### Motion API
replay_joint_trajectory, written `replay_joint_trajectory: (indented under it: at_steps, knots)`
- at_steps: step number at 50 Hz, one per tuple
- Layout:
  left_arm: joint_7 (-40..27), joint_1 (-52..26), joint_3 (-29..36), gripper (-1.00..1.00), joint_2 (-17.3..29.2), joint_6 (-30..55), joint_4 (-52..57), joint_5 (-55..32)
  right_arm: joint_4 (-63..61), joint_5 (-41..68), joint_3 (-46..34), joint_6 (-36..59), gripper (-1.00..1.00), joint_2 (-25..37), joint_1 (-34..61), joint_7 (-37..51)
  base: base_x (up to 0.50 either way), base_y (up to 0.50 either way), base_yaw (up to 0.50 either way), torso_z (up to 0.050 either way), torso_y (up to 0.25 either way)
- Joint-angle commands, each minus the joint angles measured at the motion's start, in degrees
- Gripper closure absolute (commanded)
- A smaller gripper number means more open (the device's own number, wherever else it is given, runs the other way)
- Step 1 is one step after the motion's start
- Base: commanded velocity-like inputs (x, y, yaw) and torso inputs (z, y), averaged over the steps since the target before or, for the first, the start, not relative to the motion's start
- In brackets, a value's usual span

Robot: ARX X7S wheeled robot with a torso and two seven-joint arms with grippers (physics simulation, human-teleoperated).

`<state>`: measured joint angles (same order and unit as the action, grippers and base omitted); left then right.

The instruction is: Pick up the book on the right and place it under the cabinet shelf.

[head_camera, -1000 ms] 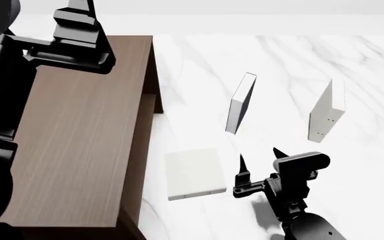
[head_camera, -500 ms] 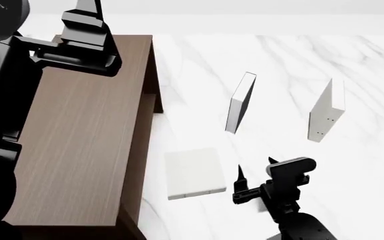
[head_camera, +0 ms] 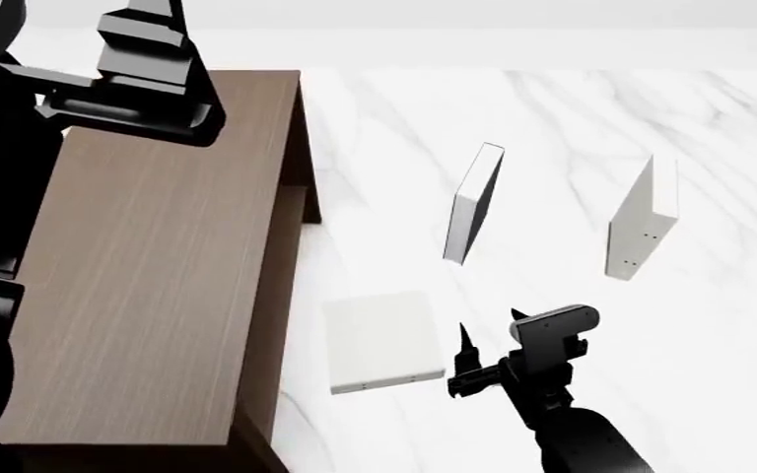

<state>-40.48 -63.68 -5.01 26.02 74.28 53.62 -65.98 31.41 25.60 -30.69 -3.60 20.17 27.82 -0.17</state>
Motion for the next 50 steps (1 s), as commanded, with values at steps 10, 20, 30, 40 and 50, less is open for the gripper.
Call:
replay_joint_trajectory:
  at_steps: [10,20,30,40,50]
  knots:
    - [-0.68,0.18,0.67,-1.00,1.16,-1.42,0.07,-0.81,21.89,-5.22,-0.56,-6.88,-1.00,-5.16,5.27,0.37,0.00,0.00,0.00,0.000,-0.006]
    - [-0.61,-0.47,1.41,-1.00,1.28,-2.25,-0.43,-0.73,16.38,-4.75,-1.63,-4.50,-1.00,-4.86,2.81,-0.23,0.00,0.00,0.01,-0.002,-0.007]
    - [-0.68,-0.74,1.50,-1.00,1.61,-3.04,-0.57,-1.20,10.19,-5.47,-3.82,-1.55,-1.00,-4.64,0.72,-0.13,0.00,0.00,0.00,-0.002,-0.004]
    - [-1.00,-1.17,1.52,-1.00,1.92,-3.57,-0.74,-2.08,7.91,-7.59,-6.15,0.02,-1.00,-4.74,0.11,0.56,0.00,0.00,0.00,-0.001,-0.004]
    - [-1.75,-1.91,1.59,-1.00,2.29,-3.70,-1.00,-3.27,6.30,-8.10,-7.36,1.24,-1.00,-4.91,-0.10,0.27,0.00,0.00,0.00,-0.002,-0.005]
